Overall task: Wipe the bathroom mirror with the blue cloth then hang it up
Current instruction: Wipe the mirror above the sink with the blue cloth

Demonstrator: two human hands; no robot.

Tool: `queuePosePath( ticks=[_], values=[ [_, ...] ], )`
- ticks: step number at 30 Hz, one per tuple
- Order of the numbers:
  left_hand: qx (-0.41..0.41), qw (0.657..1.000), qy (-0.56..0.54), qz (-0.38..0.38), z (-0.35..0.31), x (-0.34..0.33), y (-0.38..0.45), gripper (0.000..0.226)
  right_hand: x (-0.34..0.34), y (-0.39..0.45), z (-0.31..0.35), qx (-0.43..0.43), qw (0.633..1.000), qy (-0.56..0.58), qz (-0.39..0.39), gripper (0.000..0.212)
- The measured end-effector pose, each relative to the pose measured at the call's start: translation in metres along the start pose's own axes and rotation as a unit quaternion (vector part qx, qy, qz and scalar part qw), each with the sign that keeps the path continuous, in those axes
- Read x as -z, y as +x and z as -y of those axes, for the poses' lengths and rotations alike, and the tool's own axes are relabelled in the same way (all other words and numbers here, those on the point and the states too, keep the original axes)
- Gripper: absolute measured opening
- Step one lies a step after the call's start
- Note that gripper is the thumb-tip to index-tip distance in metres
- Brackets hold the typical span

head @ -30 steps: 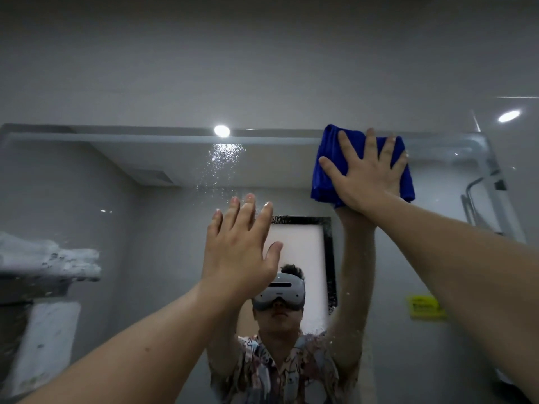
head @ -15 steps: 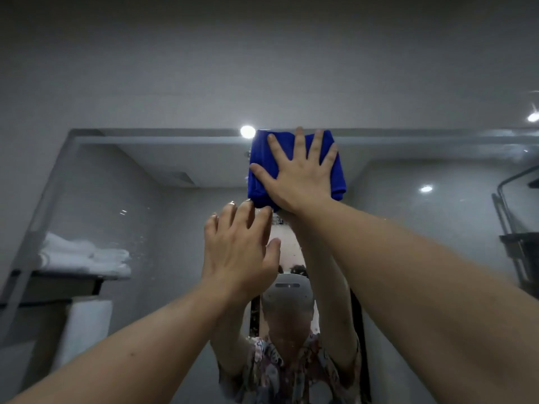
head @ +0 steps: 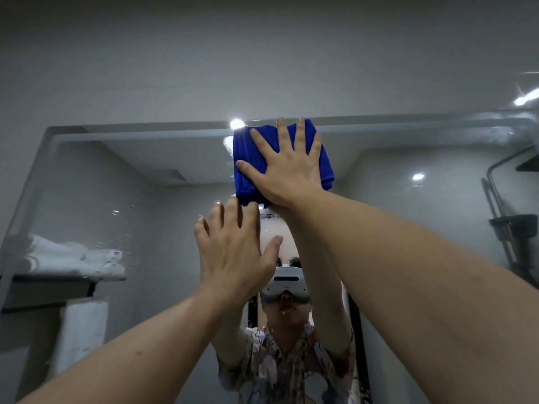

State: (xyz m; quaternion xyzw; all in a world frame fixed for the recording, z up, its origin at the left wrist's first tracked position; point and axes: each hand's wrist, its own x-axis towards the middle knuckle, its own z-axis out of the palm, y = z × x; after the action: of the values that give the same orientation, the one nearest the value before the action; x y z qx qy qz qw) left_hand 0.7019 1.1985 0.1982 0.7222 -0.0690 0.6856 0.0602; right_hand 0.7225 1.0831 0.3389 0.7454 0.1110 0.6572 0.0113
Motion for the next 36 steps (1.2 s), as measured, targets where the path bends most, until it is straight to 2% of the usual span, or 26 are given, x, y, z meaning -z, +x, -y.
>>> queuePosePath(
  ticks=[4,11,17,22,25,36],
  values=[
    [-0.037,0.999,0.009,-0.012,-0.017,-0.007,0.001,0.064,0.008,-0.006,-0.035,-0.021,1.0,-0.006,-0.001,0.086],
    [-0.013,1.0,0.005,-0.008,-0.027,-0.015,-0.001,0.065,0.023,-0.019,-0.107,-0.072,0.997,-0.026,0.007,0.087],
    [-0.017,1.0,0.007,-0.012,-0.026,-0.015,-0.001,0.064,0.028,-0.024,-0.119,-0.099,0.995,-0.022,0.007,0.085],
    [-0.052,0.999,-0.001,-0.017,-0.012,-0.006,0.005,0.059,0.027,-0.024,-0.094,-0.133,0.991,-0.017,0.004,0.085],
    [-0.086,0.996,-0.017,-0.017,0.008,0.001,0.008,0.054,0.021,-0.021,-0.063,-0.109,0.994,-0.017,0.004,0.085],
    [-0.043,0.998,0.0,0.05,0.117,0.029,-0.009,0.067,-0.007,0.0,0.077,-0.055,0.998,-0.012,-0.003,0.086]
  ],
)
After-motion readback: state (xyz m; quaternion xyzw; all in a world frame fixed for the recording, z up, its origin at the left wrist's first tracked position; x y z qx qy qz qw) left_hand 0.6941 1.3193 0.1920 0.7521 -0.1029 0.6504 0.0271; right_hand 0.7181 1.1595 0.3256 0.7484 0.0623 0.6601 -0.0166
